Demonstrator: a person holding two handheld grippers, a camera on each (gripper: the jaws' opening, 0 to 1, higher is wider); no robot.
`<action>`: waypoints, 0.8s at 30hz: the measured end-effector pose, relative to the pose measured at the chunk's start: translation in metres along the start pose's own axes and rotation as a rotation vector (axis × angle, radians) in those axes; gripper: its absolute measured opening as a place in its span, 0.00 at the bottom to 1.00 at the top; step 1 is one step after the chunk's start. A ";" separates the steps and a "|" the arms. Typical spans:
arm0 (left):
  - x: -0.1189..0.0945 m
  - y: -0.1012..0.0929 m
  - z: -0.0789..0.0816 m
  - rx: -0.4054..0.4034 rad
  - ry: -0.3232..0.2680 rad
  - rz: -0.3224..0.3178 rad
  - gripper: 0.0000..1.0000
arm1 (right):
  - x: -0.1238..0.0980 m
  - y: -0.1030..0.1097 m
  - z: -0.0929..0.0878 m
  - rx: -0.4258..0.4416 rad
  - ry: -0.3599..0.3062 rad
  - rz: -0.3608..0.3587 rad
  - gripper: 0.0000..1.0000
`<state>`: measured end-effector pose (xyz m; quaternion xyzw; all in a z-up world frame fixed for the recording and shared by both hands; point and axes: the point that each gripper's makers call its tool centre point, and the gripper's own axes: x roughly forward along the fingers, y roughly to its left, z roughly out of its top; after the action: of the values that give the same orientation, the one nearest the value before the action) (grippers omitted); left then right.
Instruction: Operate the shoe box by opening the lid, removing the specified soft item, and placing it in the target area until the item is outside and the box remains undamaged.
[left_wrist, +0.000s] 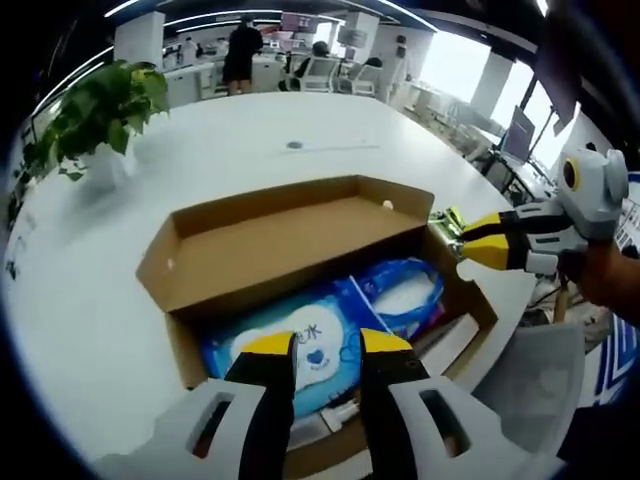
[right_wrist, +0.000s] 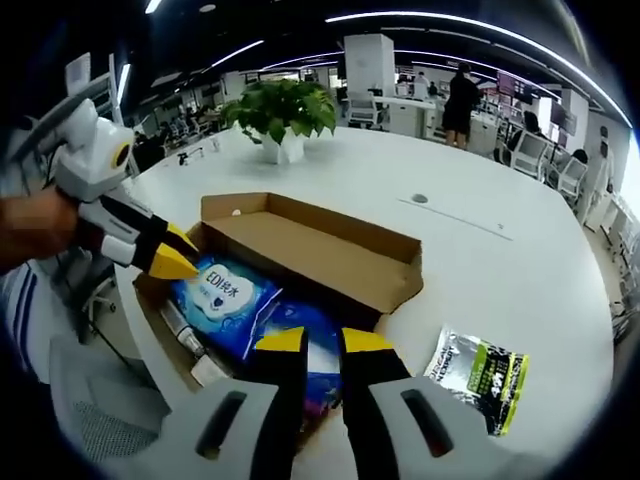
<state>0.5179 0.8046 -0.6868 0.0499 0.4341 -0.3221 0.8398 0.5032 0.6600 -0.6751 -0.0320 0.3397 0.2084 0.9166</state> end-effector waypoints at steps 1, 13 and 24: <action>-0.001 0.004 -0.002 -0.002 0.002 0.004 0.21 | 0.001 0.003 0.000 -0.002 0.002 0.004 0.11; -0.005 0.021 -0.017 -0.018 0.017 0.016 0.21 | 0.036 0.034 0.002 -0.036 0.039 0.065 0.10; -0.003 0.031 -0.019 -0.017 0.023 0.003 0.21 | 0.064 0.056 -0.005 -0.046 0.083 0.109 0.09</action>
<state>0.5216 0.8373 -0.7028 0.0470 0.4464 -0.3167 0.8356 0.5210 0.7327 -0.7149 -0.0432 0.3738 0.2641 0.8881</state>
